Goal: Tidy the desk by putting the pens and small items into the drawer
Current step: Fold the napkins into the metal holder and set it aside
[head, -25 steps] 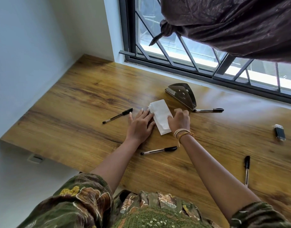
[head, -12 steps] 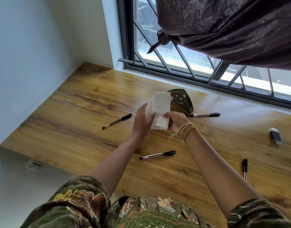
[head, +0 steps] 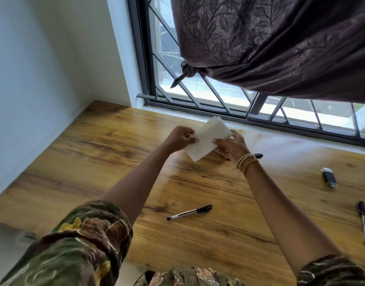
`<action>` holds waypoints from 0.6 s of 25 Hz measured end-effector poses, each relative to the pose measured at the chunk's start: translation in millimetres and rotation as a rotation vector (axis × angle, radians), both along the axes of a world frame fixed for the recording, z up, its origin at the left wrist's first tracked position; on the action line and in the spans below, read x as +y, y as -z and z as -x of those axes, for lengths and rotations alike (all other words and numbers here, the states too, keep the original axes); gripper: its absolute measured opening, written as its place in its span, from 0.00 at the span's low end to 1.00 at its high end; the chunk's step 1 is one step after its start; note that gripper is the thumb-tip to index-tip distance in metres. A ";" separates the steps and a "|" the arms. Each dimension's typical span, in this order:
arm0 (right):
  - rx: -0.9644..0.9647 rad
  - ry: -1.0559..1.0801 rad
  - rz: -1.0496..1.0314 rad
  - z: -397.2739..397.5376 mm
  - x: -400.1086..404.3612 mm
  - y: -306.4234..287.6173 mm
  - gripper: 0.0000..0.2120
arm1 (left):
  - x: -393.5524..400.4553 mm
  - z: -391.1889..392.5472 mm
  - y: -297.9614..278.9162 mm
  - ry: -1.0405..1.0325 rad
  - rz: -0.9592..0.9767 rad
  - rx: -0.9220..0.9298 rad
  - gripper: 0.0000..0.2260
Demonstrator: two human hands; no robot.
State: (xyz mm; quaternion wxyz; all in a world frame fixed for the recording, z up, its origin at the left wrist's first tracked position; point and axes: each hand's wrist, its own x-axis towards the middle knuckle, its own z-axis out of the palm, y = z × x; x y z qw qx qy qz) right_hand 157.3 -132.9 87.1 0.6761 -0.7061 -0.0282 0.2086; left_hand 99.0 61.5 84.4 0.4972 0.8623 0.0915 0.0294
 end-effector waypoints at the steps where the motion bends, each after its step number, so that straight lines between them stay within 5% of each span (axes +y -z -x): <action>1: -0.119 -0.028 0.140 -9.0 -5.6 -6.7 0.27 | 1.2 -10.8 -9.7 0.048 -0.114 -0.031 0.11; 5: -0.424 -0.142 0.559 -34.0 -18.3 -19.9 0.26 | -1.5 -51.6 -42.3 0.211 -0.383 -0.121 0.12; 11: -0.304 0.216 0.373 -45.7 -14.7 -7.4 0.22 | 3.9 -90.0 -52.4 0.132 -0.298 -0.197 0.15; 15: -0.324 0.356 0.483 -42.2 -5.9 10.0 0.18 | 9.7 -100.0 -28.9 -0.039 -0.167 -0.125 0.13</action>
